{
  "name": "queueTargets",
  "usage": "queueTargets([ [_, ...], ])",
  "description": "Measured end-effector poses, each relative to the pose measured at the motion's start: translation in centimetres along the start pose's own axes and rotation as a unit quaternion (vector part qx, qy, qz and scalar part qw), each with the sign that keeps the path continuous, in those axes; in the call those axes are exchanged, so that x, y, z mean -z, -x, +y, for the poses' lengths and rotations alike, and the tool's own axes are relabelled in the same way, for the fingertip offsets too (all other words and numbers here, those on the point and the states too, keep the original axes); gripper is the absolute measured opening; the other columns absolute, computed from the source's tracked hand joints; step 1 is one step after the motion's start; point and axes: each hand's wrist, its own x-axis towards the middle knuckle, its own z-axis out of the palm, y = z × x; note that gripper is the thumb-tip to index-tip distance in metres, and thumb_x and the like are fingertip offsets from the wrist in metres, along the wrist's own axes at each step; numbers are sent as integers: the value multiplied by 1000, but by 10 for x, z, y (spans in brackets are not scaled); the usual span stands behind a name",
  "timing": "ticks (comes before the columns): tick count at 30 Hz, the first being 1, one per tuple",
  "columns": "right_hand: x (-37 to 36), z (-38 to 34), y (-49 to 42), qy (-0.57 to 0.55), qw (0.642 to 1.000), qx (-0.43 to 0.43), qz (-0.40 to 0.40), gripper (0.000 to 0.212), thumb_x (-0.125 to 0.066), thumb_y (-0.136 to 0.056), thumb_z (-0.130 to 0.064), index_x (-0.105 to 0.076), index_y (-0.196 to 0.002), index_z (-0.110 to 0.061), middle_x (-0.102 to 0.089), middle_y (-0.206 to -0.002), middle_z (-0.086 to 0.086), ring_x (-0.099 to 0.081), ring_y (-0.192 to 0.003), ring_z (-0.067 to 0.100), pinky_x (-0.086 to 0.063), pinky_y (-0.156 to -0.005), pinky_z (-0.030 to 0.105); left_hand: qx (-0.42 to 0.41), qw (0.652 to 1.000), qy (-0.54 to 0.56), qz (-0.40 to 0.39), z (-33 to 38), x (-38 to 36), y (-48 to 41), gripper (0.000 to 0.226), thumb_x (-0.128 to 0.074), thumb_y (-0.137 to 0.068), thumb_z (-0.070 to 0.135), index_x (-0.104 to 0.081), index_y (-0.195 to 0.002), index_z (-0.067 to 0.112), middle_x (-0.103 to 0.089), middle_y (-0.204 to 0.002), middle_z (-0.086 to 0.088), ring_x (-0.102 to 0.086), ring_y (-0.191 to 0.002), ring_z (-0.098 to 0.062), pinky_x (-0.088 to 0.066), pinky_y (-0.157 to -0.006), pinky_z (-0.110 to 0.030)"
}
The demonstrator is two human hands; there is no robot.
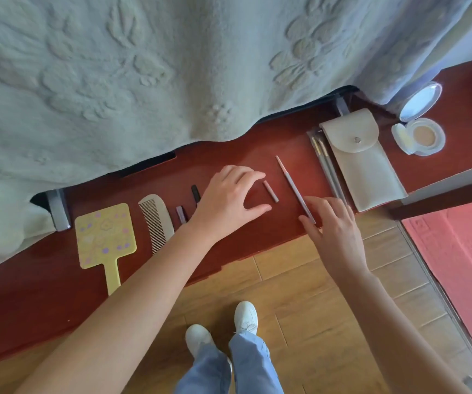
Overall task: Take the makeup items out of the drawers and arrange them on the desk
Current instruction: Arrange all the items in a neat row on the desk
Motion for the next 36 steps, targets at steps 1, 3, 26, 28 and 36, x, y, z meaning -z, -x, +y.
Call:
queueTargets([
  [1,-1,1,0,-4,1000,1,2,32,-68,-83,-17,-62,-114,-13,-61,-102,9,-55,-93,30,-50,-76,39,0,1000,-6,-7,2,-5,-5,55,-61,-76,50,-60,-115,12,-62,-110,-4,-54,-103,-25,-46,-87,-37],
  [3,-4,2,1,-11,1000,1,9,30,-68,-83,-16,-63,-112,-13,-61,-98,8,-56,-88,28,-50,-73,37,1,1000,-18,-11,5,-13,-13,53,-71,-72,44,-62,-113,11,-63,-106,-6,-56,-100,-27,-48,-82,-40],
  [26,-15,-4,12,-27,999,-21,13,34,-69,-83,-17,-64,-115,-10,-62,-91,6,-55,-82,23,-49,-71,32,35,998,-43,19,15,-26,-8,43,-75,-70,41,-65,-102,14,-59,-93,-5,-55,-85,-25,-43,-71,-35],
  [28,-17,-8,15,-26,999,-8,19,34,-70,-82,-15,-65,-115,-8,-62,-88,6,-55,-79,23,-51,-69,33,22,999,-46,15,10,-18,-2,48,-77,-69,40,-64,-106,13,-60,-96,-5,-56,-89,-25,-43,-75,-35],
  [36,-32,-41,29,-42,998,44,17,35,-73,-79,-12,-66,-113,-7,-62,-80,3,-53,-70,20,-50,-64,31,30,996,-88,1,-24,16,39,57,-78,-66,43,-62,-112,13,-64,-99,-3,-58,-97,-26,-44,-81,-36],
])
